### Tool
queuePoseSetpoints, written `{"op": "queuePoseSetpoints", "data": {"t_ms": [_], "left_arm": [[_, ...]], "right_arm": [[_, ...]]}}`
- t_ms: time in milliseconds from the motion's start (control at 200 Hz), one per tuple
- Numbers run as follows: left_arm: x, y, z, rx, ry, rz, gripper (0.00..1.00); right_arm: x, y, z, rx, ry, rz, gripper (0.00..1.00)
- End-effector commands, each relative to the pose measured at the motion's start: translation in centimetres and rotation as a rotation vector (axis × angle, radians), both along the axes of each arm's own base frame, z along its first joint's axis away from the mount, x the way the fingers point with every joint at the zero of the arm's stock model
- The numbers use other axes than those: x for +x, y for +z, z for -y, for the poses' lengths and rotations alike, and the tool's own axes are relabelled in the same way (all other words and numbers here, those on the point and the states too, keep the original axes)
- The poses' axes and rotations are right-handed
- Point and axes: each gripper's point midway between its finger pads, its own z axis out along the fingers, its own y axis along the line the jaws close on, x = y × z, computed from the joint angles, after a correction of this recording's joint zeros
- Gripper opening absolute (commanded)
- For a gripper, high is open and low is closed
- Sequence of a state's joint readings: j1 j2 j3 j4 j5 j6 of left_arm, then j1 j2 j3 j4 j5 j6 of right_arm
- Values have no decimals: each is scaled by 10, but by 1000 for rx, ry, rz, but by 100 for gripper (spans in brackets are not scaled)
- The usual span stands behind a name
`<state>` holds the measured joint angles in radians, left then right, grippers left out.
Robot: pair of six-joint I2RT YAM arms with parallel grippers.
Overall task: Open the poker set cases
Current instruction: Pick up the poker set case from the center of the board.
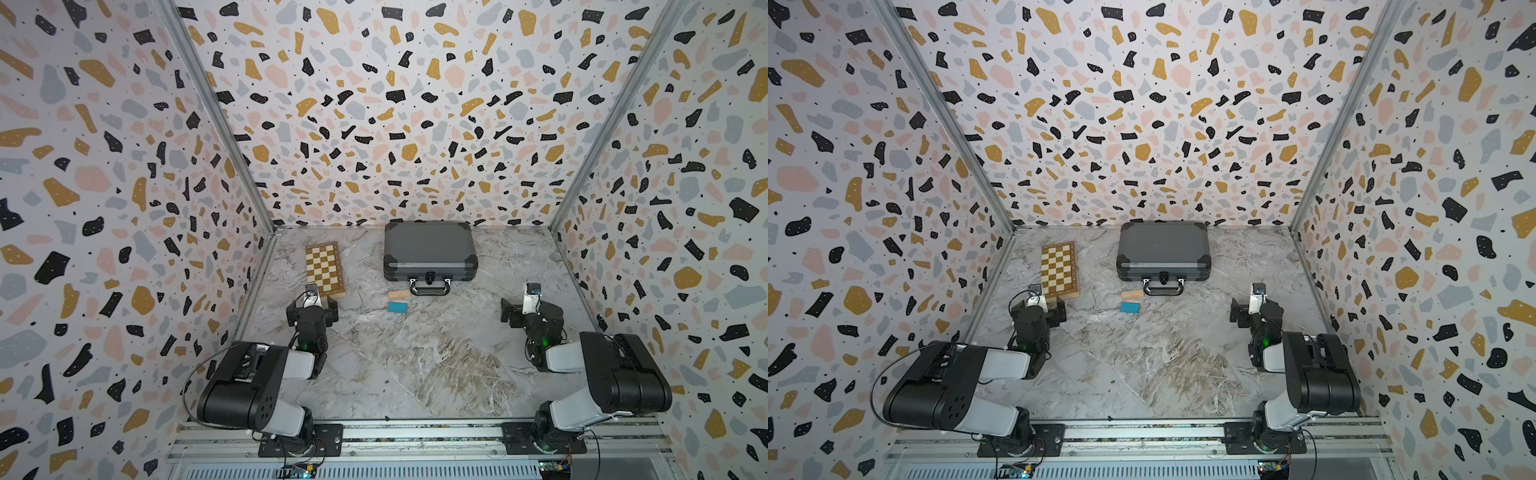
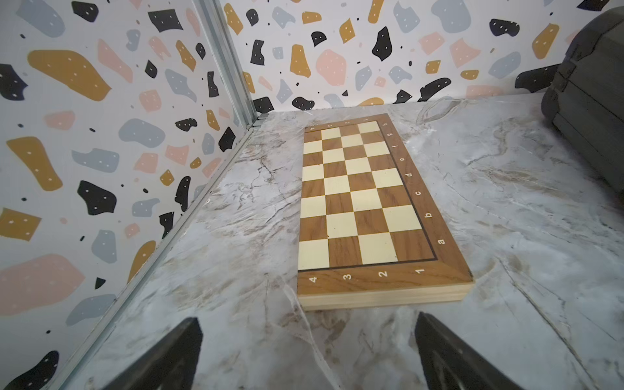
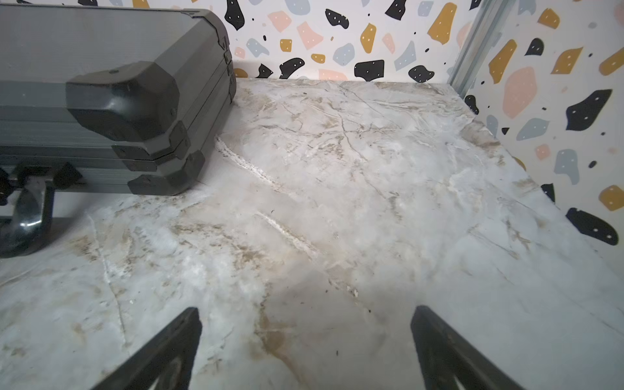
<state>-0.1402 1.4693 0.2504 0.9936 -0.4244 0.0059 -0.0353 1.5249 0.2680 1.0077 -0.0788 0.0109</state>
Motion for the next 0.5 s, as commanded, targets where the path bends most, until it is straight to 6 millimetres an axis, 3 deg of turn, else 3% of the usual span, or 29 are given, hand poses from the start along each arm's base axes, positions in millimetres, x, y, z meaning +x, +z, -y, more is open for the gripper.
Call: {"op": "queuePoseSetpoints", "data": {"t_ms": [0, 496], "left_arm": [[6, 13, -3, -8, 22, 42, 99], [6, 13, -3, -7, 22, 42, 99]], "right_arm": [[6, 10, 0, 0, 7, 22, 100], [7, 11, -1, -1, 15, 20, 100]]}}
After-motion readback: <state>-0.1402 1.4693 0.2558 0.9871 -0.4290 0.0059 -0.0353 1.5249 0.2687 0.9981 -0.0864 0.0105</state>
